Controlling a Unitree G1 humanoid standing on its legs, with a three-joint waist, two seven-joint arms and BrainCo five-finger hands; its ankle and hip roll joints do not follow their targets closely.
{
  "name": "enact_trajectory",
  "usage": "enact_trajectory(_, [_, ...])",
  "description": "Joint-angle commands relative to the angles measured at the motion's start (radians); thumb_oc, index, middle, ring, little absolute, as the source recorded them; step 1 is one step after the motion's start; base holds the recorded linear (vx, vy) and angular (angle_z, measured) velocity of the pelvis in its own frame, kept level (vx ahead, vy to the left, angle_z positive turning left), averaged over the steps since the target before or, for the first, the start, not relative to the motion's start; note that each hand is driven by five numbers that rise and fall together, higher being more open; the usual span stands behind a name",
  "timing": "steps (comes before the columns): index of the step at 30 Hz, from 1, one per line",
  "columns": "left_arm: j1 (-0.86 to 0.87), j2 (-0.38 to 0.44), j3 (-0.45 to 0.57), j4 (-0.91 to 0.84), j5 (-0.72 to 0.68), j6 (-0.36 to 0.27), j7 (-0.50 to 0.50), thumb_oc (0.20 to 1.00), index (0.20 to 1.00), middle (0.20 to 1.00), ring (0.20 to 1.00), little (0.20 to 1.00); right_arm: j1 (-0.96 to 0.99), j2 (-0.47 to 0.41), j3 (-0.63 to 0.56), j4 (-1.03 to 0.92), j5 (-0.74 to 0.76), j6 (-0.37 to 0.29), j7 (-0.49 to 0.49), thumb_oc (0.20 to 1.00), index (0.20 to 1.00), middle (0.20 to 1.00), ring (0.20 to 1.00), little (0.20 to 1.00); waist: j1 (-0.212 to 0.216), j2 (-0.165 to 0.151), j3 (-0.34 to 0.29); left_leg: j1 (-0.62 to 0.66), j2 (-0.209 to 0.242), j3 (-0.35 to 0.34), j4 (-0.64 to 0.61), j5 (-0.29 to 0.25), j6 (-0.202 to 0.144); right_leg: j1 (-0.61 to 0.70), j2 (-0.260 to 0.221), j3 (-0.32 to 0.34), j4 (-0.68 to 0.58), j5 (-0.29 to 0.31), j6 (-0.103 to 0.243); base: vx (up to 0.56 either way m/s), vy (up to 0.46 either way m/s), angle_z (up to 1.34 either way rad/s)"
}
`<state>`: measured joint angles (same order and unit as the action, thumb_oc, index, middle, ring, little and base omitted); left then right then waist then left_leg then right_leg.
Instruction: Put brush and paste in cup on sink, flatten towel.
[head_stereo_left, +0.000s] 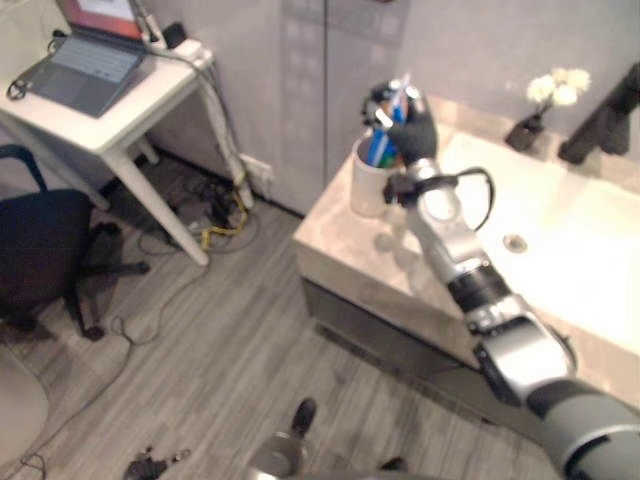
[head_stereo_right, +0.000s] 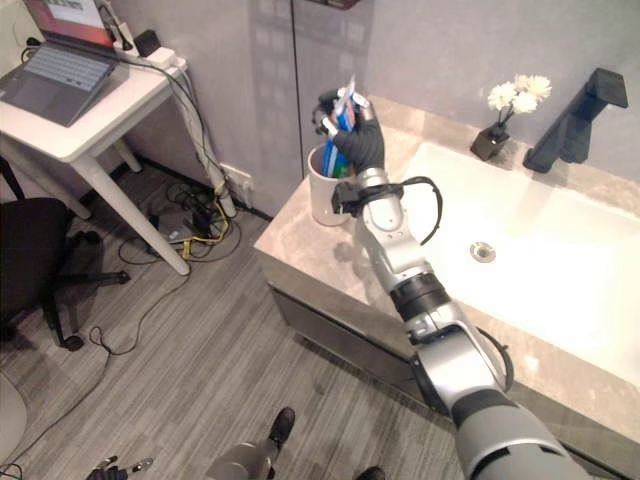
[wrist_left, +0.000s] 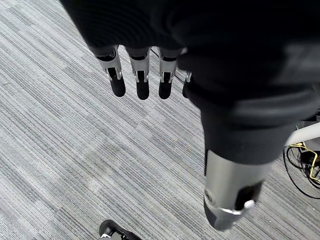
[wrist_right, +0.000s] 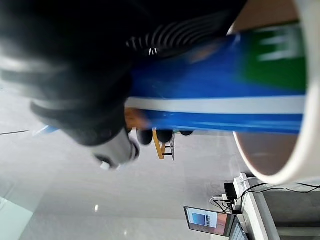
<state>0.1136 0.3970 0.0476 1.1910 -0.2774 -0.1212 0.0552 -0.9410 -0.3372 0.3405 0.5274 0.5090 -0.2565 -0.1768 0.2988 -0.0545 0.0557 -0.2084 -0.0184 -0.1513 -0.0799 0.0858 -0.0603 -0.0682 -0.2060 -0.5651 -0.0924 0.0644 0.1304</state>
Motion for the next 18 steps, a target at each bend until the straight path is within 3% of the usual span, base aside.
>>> enact_trajectory(1, [-0.020, 0.031, -0.044, 0.061, -0.006, -0.020, 0.009, 1.000, 1.000, 1.000, 1.000, 1.000, -0.130, -0.038, 0.035, -0.005, -0.023, -0.055, -0.004, 1.000, 1.000, 1.000, 1.000, 1.000, 0.016, -0.021, 0.002, 0.010, 0.012, -0.033, -0.007, -0.075, 0.022, 0.099, -0.015, 0.013, 0.005, -0.053, 0.038, 0.00, 0.000, 0.00])
enact_trajectory(10, [-0.019, 0.027, -0.042, 0.067, 0.003, -0.016, 0.007, 1.000, 1.000, 1.000, 1.000, 1.000, -0.129, -0.032, 0.020, -0.038, -0.059, -0.058, -0.024, 1.000, 1.000, 1.000, 1.000, 1.000, 0.009, -0.022, -0.006, 0.044, 0.020, -0.011, -0.007, -0.086, 0.025, 0.121, -0.014, 0.026, 0.005, -0.052, 0.037, -0.01, 0.004, -0.05])
enact_trajectory(18, [-0.021, 0.009, -0.046, 0.093, 0.040, -0.004, 0.005, 1.000, 1.000, 1.000, 1.000, 1.000, -0.106, -0.070, -0.009, -0.088, -0.202, -0.047, -0.085, 1.000, 1.000, 1.000, 1.000, 1.000, -0.004, -0.017, -0.031, 0.094, 0.029, 0.014, -0.007, -0.098, 0.031, 0.156, -0.013, 0.042, 0.005, -0.061, 0.034, -0.03, -0.014, -0.09])
